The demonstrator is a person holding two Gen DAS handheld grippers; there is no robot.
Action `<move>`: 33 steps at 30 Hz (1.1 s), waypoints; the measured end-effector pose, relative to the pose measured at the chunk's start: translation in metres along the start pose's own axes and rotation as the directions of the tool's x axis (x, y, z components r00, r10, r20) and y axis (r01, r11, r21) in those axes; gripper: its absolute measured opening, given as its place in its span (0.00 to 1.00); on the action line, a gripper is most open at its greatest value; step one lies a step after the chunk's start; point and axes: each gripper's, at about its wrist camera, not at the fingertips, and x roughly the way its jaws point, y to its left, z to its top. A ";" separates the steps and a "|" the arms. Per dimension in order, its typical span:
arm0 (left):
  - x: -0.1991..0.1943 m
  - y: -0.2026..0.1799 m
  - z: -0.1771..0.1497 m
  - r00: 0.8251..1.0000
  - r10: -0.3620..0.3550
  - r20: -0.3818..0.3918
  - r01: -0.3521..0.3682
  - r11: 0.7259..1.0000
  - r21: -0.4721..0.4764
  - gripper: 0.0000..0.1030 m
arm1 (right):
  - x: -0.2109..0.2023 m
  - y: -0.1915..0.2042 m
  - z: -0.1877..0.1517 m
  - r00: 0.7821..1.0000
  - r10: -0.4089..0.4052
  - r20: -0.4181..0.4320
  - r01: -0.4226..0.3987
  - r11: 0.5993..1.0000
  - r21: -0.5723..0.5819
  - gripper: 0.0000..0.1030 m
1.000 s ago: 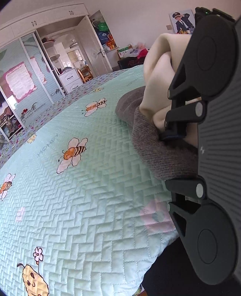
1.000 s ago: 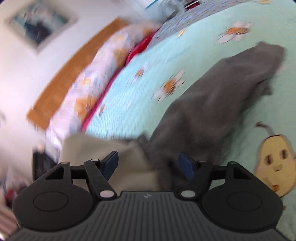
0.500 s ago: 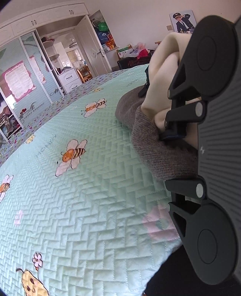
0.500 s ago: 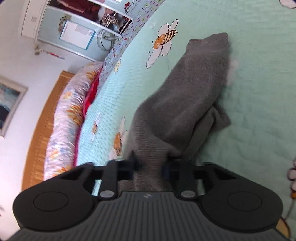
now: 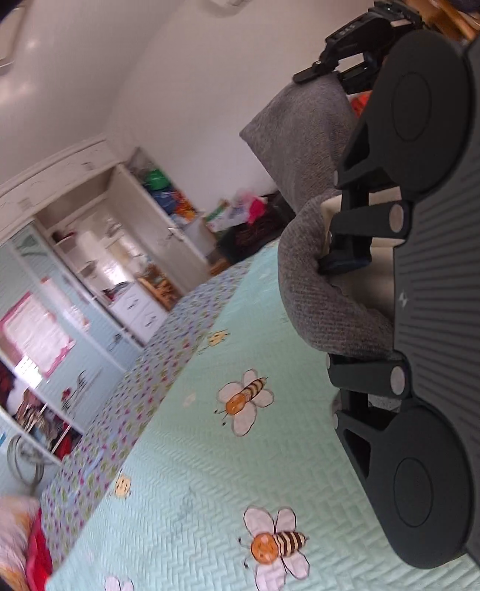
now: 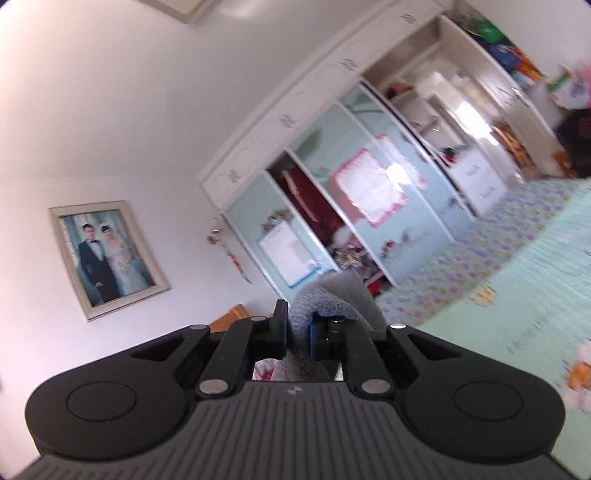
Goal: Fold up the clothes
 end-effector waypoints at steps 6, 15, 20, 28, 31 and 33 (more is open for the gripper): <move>0.058 0.039 -0.103 0.952 0.144 -0.272 -0.149 0.989 0.004 0.32 | -0.020 -0.106 -0.102 0.820 -0.445 -0.360 0.478 0.878 0.004 0.51; 0.014 0.030 -0.117 0.978 0.092 -0.185 -0.088 0.996 0.026 0.45 | -0.027 -0.091 -0.135 0.857 -0.308 -0.414 0.361 0.931 0.055 0.53; -0.011 0.017 -0.110 0.989 0.091 -0.118 -0.087 0.996 0.035 0.55 | 0.017 -0.083 -0.121 0.849 -0.331 -0.412 0.377 0.926 0.033 0.74; -0.058 0.052 -0.102 0.976 0.210 -0.058 -0.214 0.975 -0.054 0.55 | -0.002 -0.173 -0.108 0.773 -0.555 -0.308 0.618 0.768 0.169 0.74; -0.060 0.064 -0.100 0.973 0.223 -0.058 -0.228 0.968 -0.107 0.55 | -0.007 -0.230 -0.091 0.676 -0.656 -0.336 0.734 0.643 0.219 0.76; -0.053 0.064 -0.101 0.975 0.213 -0.061 -0.219 0.968 -0.123 0.55 | -0.003 -0.268 -0.099 0.674 -0.602 -0.428 0.736 0.591 0.330 0.77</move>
